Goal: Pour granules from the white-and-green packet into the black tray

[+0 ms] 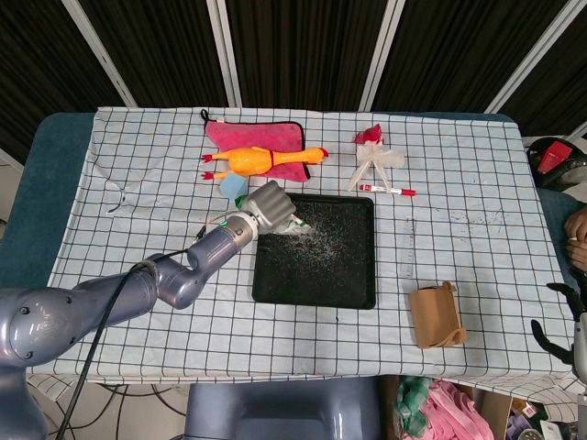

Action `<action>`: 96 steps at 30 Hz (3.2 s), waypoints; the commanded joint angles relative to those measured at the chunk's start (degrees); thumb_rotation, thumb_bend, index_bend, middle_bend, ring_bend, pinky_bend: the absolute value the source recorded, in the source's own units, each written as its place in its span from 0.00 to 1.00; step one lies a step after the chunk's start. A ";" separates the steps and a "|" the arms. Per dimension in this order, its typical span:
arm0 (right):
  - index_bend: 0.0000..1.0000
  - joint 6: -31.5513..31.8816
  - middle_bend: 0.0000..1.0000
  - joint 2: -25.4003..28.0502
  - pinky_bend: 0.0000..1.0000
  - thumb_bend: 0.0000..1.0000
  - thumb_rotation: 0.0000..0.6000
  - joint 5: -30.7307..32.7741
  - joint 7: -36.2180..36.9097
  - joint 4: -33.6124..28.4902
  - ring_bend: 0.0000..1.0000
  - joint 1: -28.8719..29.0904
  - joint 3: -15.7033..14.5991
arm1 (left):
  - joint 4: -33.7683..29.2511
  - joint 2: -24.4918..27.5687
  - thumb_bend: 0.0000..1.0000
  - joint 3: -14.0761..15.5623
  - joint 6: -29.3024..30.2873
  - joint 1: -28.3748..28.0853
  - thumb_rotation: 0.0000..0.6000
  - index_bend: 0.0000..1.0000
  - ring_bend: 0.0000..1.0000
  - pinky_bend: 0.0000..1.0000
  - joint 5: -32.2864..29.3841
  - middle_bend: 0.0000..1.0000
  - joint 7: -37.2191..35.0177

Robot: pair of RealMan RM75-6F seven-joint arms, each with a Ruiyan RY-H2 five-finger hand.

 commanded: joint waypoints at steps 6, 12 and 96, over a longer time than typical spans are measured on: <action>0.30 -0.07 0.09 0.00 0.29 0.25 1.00 0.02 0.04 0.03 0.14 0.02 0.01 | -0.18 -0.31 0.62 2.14 1.73 -1.17 1.00 0.52 0.33 0.42 -0.77 0.49 2.41; 0.30 0.06 0.09 0.01 0.29 0.25 1.00 -0.11 -0.02 0.02 0.14 -0.01 -0.01 | -0.33 -0.69 0.62 3.61 3.22 -1.75 1.00 0.53 0.33 0.42 -1.22 0.50 4.79; 0.30 0.27 0.09 0.02 0.29 0.25 1.00 0.03 -0.22 -0.16 0.14 -0.22 0.03 | 30.35 -24.24 0.62 -18.84 28.15 45.02 1.00 0.51 0.32 0.43 49.04 0.50 -89.33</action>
